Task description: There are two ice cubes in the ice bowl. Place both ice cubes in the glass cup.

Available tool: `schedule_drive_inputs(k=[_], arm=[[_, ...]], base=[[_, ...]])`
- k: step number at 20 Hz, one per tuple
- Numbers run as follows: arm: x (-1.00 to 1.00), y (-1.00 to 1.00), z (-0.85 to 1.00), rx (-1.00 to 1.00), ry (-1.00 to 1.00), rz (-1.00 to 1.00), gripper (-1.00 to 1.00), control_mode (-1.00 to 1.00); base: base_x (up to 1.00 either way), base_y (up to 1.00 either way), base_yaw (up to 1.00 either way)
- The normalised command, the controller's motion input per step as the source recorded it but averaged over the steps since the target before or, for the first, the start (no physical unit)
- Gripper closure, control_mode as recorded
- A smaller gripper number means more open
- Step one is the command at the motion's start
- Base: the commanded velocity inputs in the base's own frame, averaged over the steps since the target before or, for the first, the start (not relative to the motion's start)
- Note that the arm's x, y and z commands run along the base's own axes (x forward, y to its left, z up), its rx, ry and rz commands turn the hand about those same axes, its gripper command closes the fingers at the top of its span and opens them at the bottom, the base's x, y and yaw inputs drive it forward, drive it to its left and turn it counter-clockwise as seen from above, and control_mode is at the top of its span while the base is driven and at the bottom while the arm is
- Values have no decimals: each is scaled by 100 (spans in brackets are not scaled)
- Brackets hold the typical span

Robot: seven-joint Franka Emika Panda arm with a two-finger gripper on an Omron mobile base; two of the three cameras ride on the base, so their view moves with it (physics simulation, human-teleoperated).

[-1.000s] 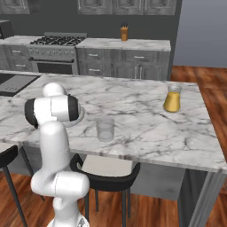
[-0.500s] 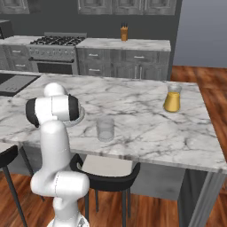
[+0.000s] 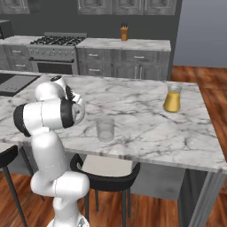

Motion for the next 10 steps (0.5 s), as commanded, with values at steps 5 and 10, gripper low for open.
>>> schedule_drive_inputs(k=[5,10], arm=[[-19,-83,99,0,3,-20,100,-100],[-27,-100,56,8,10,-18,100,-100]], base=[[0,0,0],[0,0,0]])
